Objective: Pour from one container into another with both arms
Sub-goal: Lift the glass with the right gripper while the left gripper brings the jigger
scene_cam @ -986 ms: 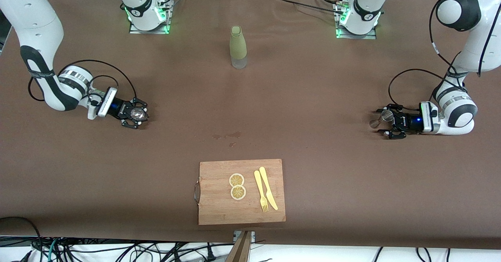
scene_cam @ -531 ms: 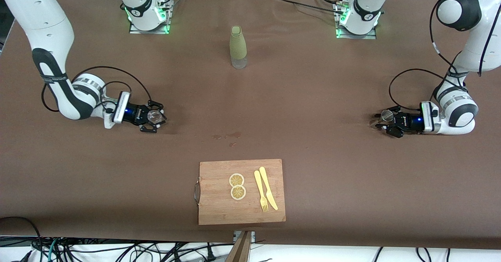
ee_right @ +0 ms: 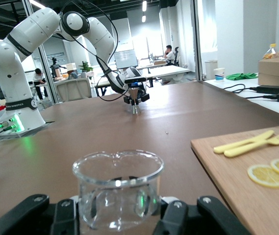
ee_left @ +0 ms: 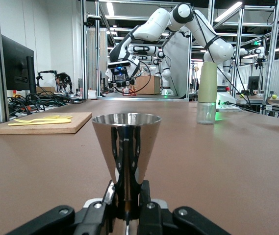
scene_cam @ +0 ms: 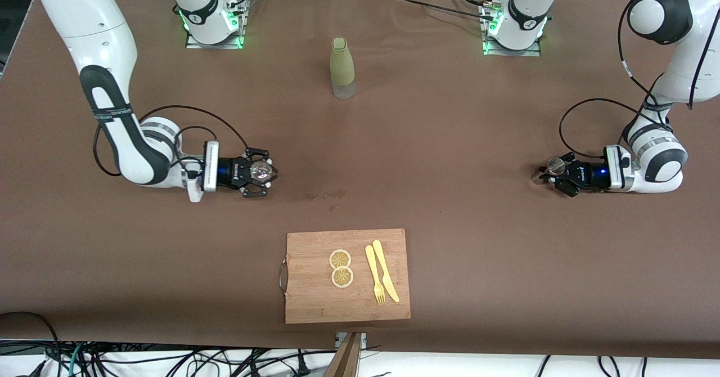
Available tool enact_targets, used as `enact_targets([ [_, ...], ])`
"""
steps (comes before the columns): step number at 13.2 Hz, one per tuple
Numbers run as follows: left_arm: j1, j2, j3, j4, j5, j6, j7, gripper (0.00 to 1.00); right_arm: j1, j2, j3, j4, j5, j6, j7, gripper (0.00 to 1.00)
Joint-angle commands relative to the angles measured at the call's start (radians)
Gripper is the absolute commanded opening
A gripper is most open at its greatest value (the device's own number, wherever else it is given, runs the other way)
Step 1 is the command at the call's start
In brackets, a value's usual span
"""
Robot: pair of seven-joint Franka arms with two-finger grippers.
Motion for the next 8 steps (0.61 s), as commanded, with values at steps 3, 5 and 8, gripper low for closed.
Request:
enact_targets([
  [3,-0.007,-0.017,0.007,-0.026,-0.01,0.023,0.041,0.0,0.099,0.006,-0.005,0.106,0.012,0.045,0.157,0.11],
  [5,-0.013,-0.031,0.004,-0.022,-0.013,0.023,-0.034,0.0,0.128,0.006,-0.004,0.137,0.015,0.077,0.197,0.11],
  [8,-0.064,-0.086,-0.012,-0.022,-0.026,0.017,-0.1,0.0,0.196,-0.002,-0.005,0.204,0.032,0.143,0.326,0.11],
])
